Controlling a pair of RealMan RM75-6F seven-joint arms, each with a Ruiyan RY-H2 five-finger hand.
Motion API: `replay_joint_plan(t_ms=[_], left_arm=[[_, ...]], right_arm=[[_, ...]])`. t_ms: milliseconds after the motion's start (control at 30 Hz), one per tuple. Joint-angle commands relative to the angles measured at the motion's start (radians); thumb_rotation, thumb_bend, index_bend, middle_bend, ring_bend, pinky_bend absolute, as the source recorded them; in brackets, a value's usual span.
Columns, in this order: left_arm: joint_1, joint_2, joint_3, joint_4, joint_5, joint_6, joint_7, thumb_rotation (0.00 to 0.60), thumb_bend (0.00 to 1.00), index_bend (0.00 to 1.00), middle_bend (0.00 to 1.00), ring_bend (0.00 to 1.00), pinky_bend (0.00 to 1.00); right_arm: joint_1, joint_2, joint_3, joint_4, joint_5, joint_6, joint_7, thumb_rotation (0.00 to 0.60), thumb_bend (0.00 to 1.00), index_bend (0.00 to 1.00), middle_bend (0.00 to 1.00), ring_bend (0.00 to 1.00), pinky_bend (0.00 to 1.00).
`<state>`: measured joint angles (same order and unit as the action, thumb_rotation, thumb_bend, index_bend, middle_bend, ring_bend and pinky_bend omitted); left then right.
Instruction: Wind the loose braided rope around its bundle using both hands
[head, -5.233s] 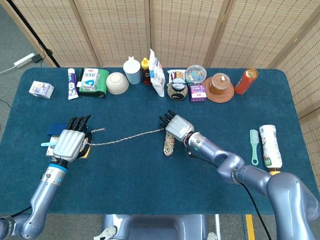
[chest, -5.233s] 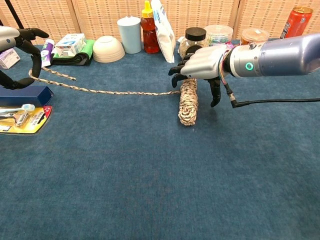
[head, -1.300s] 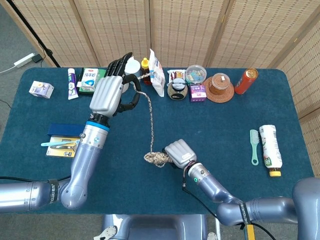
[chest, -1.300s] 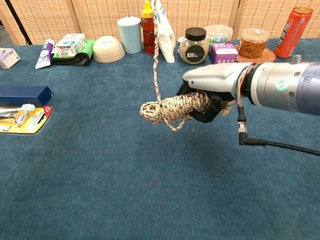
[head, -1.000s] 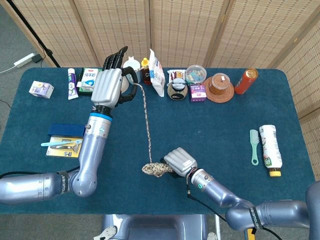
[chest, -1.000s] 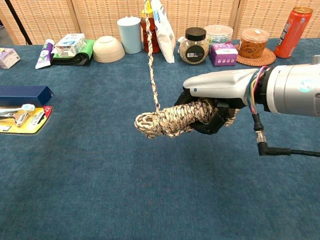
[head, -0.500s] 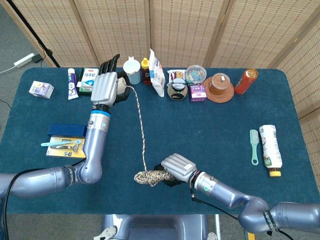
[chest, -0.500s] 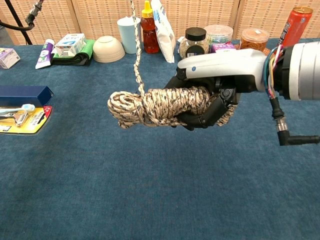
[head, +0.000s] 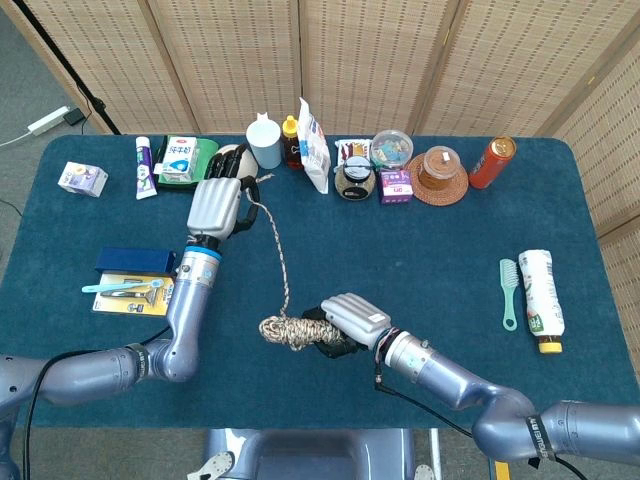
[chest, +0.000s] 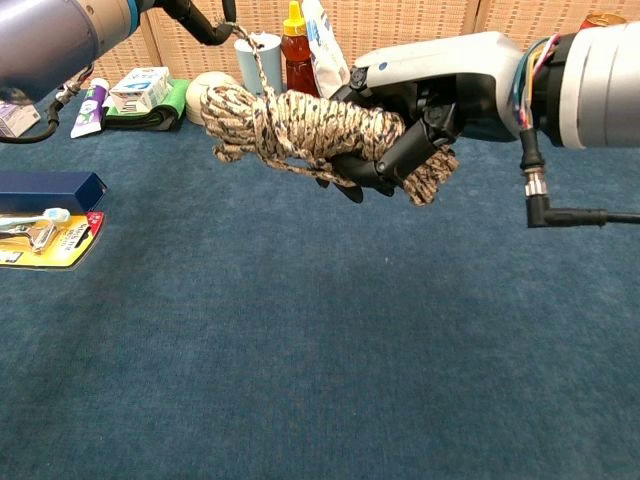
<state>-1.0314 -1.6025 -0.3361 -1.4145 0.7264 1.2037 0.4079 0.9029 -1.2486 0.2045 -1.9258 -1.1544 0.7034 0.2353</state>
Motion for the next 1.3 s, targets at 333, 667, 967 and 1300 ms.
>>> replay_joint_plan(t_ms=[333,667,967,1300], left_arm=[[0.060,-0.066,0.061,0.118,0.098,-0.045,-0.037,0.600,0.41,0.61,0.00,0.00,0.00],[0.117,-0.097,0.111,0.164,0.203,-0.060,-0.074,0.600,0.41,0.61,0.00,0.00,0.00],[0.157,-0.085,0.137,0.146,0.276,-0.063,-0.089,0.600,0.41,0.61,0.00,0.00,0.00],[0.188,-0.074,0.154,0.111,0.326,-0.069,-0.084,0.600,0.41,0.61,0.00,0.00,0.00]], right_arm=[[0.103,-0.021,0.065,-0.099,0.477,0.119,-0.166,0.600,1.00,0.64,0.63,0.68,0.95],[0.198,-0.091,0.119,-0.083,0.796,0.315,-0.286,0.600,1.00,0.64,0.64,0.69,0.96],[0.240,-0.163,0.177,0.013,0.987,0.408,-0.352,0.600,1.00,0.64,0.64,0.69,0.96],[0.266,-0.219,0.235,0.121,1.119,0.456,-0.411,0.600,1.00,0.64,0.64,0.70,0.97]])
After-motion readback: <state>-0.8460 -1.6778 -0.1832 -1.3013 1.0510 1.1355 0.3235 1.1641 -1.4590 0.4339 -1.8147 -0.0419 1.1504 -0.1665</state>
